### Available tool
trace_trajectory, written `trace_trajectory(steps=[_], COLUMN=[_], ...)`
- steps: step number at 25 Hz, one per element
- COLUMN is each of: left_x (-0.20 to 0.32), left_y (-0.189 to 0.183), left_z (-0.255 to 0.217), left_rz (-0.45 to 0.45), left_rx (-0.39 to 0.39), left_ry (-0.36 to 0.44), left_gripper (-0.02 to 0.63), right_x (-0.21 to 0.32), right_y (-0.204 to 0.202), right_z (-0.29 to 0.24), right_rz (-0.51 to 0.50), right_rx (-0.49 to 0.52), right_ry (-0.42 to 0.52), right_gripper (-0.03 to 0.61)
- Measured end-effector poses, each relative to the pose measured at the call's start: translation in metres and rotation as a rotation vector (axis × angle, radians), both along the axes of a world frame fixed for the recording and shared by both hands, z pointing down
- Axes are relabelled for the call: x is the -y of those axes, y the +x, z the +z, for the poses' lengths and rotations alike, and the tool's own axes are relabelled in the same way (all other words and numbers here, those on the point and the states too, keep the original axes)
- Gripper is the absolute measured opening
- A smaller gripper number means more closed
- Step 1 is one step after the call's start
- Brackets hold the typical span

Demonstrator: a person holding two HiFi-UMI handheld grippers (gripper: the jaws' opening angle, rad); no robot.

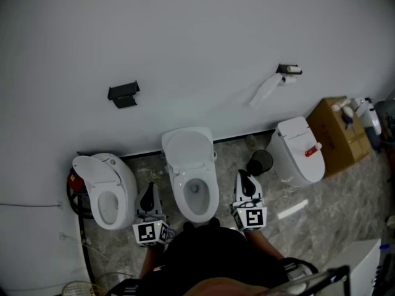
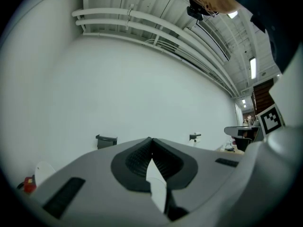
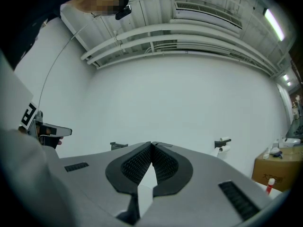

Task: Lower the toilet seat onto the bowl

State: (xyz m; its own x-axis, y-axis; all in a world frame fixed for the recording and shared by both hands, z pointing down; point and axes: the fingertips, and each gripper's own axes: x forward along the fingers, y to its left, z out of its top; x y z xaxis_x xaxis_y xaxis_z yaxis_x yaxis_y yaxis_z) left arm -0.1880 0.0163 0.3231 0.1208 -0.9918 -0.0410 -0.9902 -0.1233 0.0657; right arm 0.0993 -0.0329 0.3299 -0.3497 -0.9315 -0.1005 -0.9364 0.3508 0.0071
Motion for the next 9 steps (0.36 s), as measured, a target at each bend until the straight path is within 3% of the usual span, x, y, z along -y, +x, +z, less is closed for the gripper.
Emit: trace_trajectory(steps=[4,9], left_x=[-0.001,-0.0022], left_y=[-0.0005,0.0023], left_z=[0.0016,0.0001], left_rz=[-0.003,-0.005], left_rx=[0.007,0.042], left_ry=[-0.002,0.008], left_gripper=[0.008,0.008], right_x=[0.0013,-0.0003], right_y=[0.0029,0.0027], right_z=[-0.0015,-0.0058], right_rz=[0.005,0.008], right_rx=[0.0,-0.014], right_ry=[0.03,-0.001], right_gripper=[0.012,0.012])
